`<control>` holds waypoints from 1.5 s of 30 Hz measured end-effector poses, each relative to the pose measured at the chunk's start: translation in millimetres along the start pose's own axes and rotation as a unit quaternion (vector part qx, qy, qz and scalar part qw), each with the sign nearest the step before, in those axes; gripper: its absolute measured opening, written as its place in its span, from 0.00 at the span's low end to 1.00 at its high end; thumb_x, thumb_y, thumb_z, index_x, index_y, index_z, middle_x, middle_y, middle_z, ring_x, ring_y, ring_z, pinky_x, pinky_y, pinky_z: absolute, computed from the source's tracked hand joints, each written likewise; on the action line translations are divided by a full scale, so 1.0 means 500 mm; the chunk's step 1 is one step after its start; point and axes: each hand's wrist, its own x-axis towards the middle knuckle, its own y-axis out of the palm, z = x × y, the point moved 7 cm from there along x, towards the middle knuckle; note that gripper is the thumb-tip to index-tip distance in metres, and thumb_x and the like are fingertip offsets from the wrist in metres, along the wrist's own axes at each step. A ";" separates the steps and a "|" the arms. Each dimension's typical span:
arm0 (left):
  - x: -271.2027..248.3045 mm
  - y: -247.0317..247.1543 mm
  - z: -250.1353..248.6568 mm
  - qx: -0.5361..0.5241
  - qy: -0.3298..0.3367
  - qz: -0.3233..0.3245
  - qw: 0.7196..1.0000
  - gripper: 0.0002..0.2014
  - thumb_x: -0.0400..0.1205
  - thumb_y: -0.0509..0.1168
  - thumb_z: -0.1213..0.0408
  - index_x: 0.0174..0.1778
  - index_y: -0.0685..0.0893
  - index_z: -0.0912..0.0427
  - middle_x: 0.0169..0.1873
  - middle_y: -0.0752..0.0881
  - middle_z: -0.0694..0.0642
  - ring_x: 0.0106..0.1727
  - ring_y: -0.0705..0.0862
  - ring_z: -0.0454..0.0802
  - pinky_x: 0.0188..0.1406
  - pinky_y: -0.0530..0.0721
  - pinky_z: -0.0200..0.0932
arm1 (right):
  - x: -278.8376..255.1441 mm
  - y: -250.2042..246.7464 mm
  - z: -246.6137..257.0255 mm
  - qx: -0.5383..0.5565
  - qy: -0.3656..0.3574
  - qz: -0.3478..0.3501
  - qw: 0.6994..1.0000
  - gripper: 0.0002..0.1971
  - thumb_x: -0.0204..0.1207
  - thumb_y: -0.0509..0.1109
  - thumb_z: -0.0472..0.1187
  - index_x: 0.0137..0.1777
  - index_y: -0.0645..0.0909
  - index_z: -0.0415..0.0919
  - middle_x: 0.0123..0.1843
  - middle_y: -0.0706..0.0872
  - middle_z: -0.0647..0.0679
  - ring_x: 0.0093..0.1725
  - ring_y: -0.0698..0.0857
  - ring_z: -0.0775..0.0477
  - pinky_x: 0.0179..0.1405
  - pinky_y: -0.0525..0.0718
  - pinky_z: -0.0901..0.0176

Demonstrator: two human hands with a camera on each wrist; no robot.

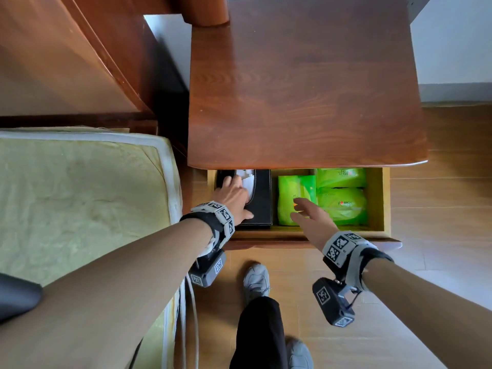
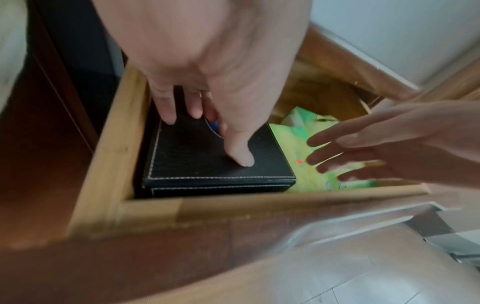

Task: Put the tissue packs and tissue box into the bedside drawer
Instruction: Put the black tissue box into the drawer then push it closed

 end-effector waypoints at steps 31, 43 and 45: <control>-0.090 0.131 -0.041 0.032 0.028 -0.019 0.999 0.24 0.77 0.70 0.60 0.71 0.78 0.48 0.59 0.81 0.48 0.58 0.82 0.51 0.48 0.87 0.49 | -0.038 -0.035 -0.127 -0.395 -0.089 -0.014 0.914 0.33 0.71 0.76 0.47 0.76 0.71 0.52 0.72 0.77 0.50 0.73 0.75 0.43 0.73 0.73 0.45; -0.101 0.054 -0.050 0.107 0.056 -0.007 0.993 0.16 0.73 0.67 0.64 0.56 0.85 0.46 0.47 0.87 0.47 0.49 0.86 0.55 0.46 0.83 0.49 | -0.063 -0.079 -0.080 -0.397 -0.111 -0.054 0.909 0.11 0.71 0.67 0.42 0.53 0.79 0.55 0.50 0.82 0.55 0.52 0.83 0.44 0.40 0.75 0.54; -0.102 0.027 -0.048 0.105 0.055 -0.010 0.993 0.14 0.74 0.67 0.63 0.54 0.86 0.45 0.46 0.87 0.47 0.49 0.86 0.55 0.48 0.83 0.50 | -0.067 -0.098 -0.058 -0.386 -0.112 -0.063 0.913 0.11 0.70 0.67 0.42 0.52 0.79 0.55 0.49 0.82 0.55 0.50 0.84 0.43 0.40 0.75 0.54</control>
